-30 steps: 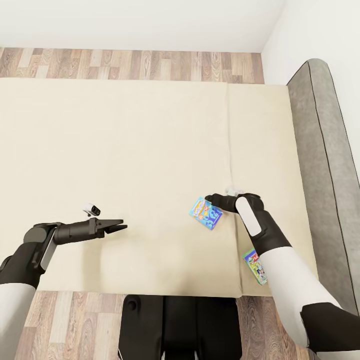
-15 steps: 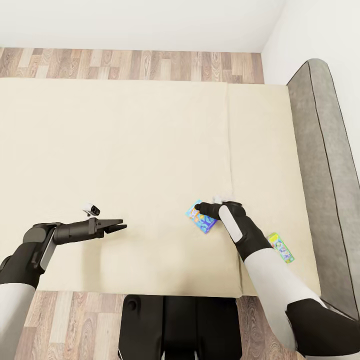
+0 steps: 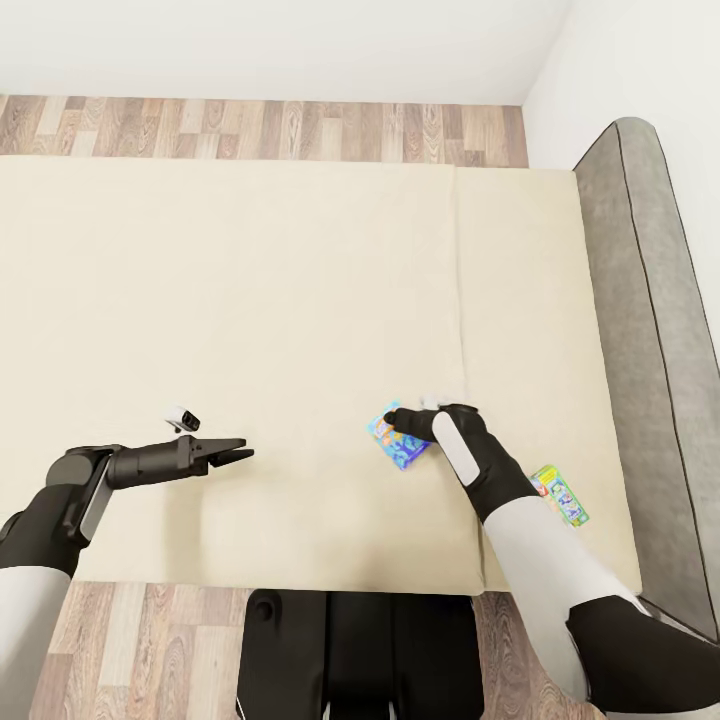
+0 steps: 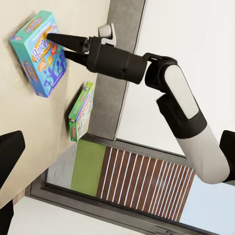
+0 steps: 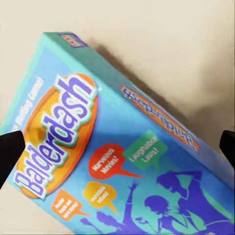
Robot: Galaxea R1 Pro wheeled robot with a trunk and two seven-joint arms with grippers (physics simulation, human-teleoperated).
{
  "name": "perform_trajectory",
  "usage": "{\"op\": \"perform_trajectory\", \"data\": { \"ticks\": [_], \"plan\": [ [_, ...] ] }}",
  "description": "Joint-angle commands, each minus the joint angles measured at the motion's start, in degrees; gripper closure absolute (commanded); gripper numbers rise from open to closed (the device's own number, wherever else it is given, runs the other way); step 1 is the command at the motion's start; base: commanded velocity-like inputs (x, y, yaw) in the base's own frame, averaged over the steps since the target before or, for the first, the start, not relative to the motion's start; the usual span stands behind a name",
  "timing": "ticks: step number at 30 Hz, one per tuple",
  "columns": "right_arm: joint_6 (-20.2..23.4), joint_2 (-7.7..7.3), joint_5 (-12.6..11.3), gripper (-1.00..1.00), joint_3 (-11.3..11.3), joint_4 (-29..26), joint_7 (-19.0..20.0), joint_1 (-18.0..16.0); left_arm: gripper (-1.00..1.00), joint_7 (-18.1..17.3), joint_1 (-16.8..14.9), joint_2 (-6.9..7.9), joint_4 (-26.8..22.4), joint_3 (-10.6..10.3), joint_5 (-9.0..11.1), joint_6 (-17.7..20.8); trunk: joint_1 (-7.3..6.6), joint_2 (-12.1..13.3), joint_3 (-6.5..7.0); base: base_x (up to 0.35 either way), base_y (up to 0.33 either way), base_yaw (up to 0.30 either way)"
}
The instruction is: Put all the toys in the child's room - the three board games (two on the bed and one on the table), the two jigsaw puzzles on the table, and the tennis ball on the table - inside the toy box on the table in the child's room.
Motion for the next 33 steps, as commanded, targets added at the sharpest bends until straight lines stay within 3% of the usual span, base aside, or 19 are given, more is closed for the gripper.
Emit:
{"op": "perform_trajectory", "data": {
  "ticks": [1,10,33],
  "plan": [
    [0.8,0.29,-0.6,-1.00,0.1,0.0,-0.6,0.0,-1.00,-0.2,0.0,0.02,0.0,0.0,0.0,0.6,0.03,-0.1,-0.06,0.000,0.000,0.000],
    [4.0,1.67,-0.6,-1.00,0.1,1.9,-0.8,-0.9,-1.00,-0.2,0.0,0.01,0.0,0.0,0.0,0.6,0.03,-0.1,-0.06,0.000,0.000,0.000],
    [4.5,2.96,-1.2,-1.00,0.0,3.7,-0.6,-0.9,-1.00,-0.2,0.0,0.16,0.0,0.0,0.0,0.6,0.03,-0.1,-0.06,0.000,0.000,0.000]
  ]
}}
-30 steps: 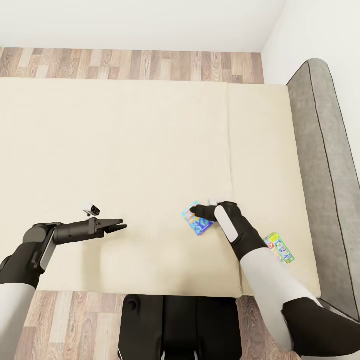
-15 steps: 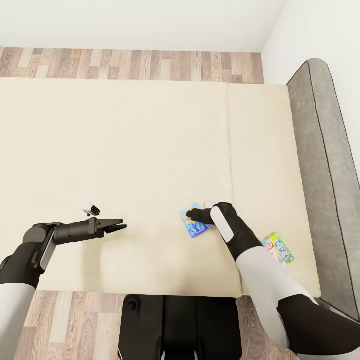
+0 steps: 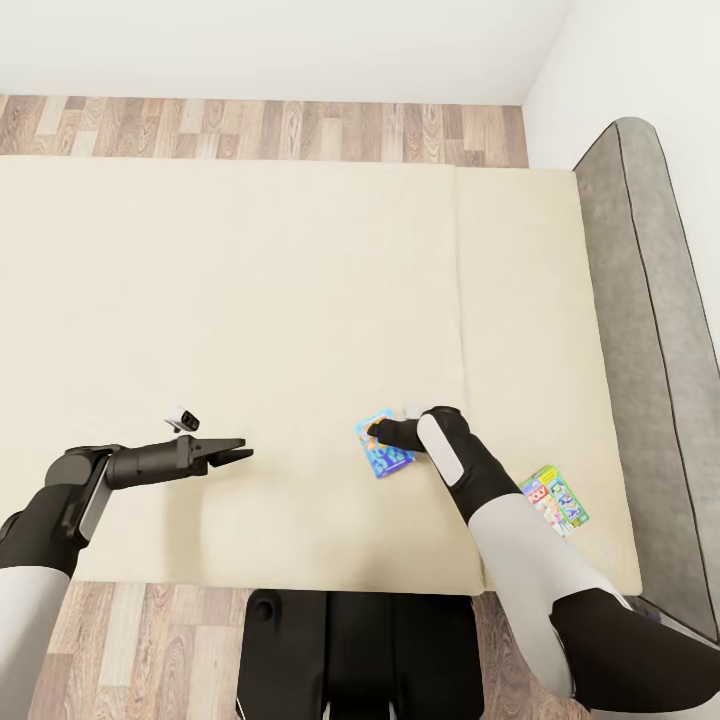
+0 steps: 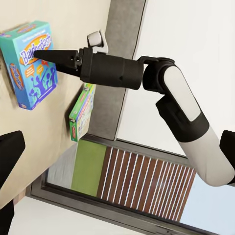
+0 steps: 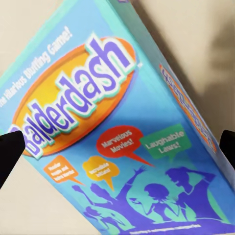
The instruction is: Put all the toys in the child's room - the three board games (two on the bed and one on the table), the two jigsaw puzzles on the table, and the tennis ball on the table - inside the toy box on the table in the child's room.
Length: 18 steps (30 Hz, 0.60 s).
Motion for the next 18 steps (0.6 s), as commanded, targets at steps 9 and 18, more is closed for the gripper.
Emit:
{"op": "perform_trajectory", "data": {
  "ticks": [9,18],
  "plan": [
    [1.1,0.00,-0.7,-1.00,0.0,0.6,-0.4,0.0,-1.00,-0.2,0.0,0.11,0.0,0.0,0.0,0.6,0.03,-0.1,-0.06,0.000,0.000,0.000],
    [1.2,0.00,-1.4,-1.00,-0.1,0.7,-0.4,0.0,-1.00,-0.2,0.0,0.14,0.0,0.0,0.0,0.6,0.03,-0.1,-0.06,0.000,0.000,0.000]
  ]
}}
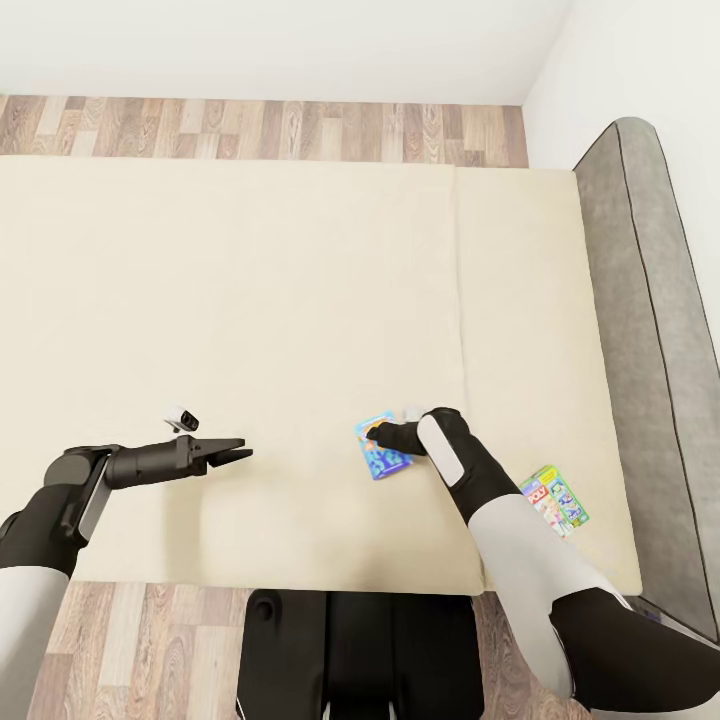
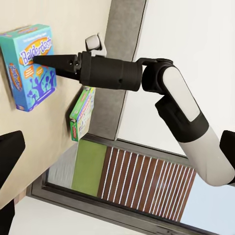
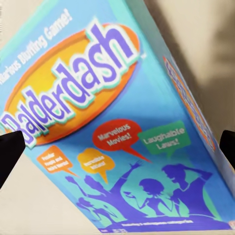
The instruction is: Put all the toys in the child's room - the three board games (two on the bed and one on the table), the two jigsaw puzzles on the table, and the tennis ball on the table - inside the toy box on the table in the child's room.
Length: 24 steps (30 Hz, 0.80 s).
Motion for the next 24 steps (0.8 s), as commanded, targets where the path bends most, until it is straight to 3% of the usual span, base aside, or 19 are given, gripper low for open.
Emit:
{"op": "perform_trajectory", "data": {
  "ticks": [1,9,20,24],
  "plan": [
    [0.1,0.00,-0.8,-1.00,0.1,0.0,-0.6,0.0,-1.00,-0.2,0.0,0.02,0.0,0.0,0.0,0.6,0.03,-0.1,-0.06,0.000,0.000,0.000],
    [0.0,0.00,-6.1,-1.00,0.0,-0.1,-0.6,0.0,-1.00,-0.2,0.0,0.02,0.0,0.0,0.0,0.6,0.03,-0.1,-0.06,0.000,0.000,0.000],
    [0.0,0.00,-7.0,-1.00,-0.2,-0.1,-0.4,0.0,-1.00,-0.2,0.0,0.02,0.0,0.0,0.0,0.6,0.03,-0.1,-0.06,0.000,0.000,0.000],
    [0.0,0.00,-9.0,-1.00,-0.4,-0.1,1.8,0.1,-1.00,-0.2,0.0,0.02,0.0,0.0,0.0,0.6,0.03,-0.1,-0.06,0.000,0.000,0.000]
  ]
}}
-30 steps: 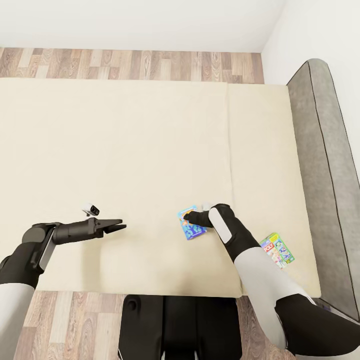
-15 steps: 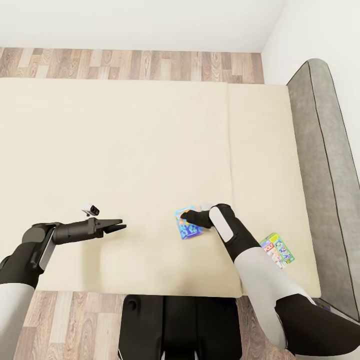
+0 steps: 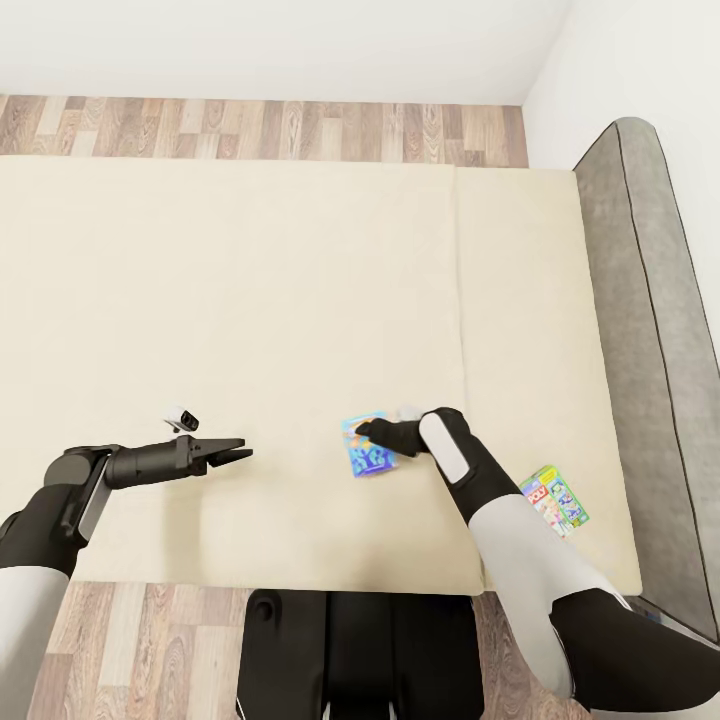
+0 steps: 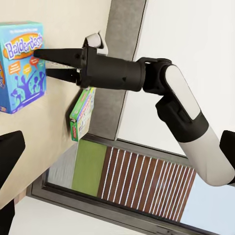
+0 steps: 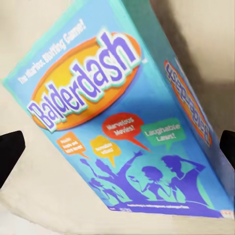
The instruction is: Put all the toys in the child's room - the three board games (two on the bed and one on the table), the two jigsaw puzzles on the table, and the tennis ball on the table - inside the toy box on the table in the child's room.
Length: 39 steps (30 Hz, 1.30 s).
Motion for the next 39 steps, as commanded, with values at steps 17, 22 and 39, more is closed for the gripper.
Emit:
{"op": "perform_trajectory", "data": {
  "ticks": [17,22,39],
  "plan": [
    [-0.8,0.00,-3.6,-1.00,0.1,-0.1,2.7,0.6,-1.00,-0.2,0.0,0.08,0.0,0.0,0.0,0.6,0.03,-0.1,-0.06,0.000,0.000,0.000],
    [-0.8,0.00,-3.2,-1.00,0.2,-0.1,2.7,0.6,-1.00,-0.2,0.0,0.04,0.0,0.0,0.0,0.6,0.03,-0.1,-0.06,0.000,0.000,0.000],
    [-3.4,0.00,-2.6,-1.00,0.8,-0.1,2.3,0.9,-1.00,-0.2,0.0,0.02,0.0,0.0,0.0,0.6,0.03,-0.1,-0.06,0.000,0.000,0.000]
  ]
}}
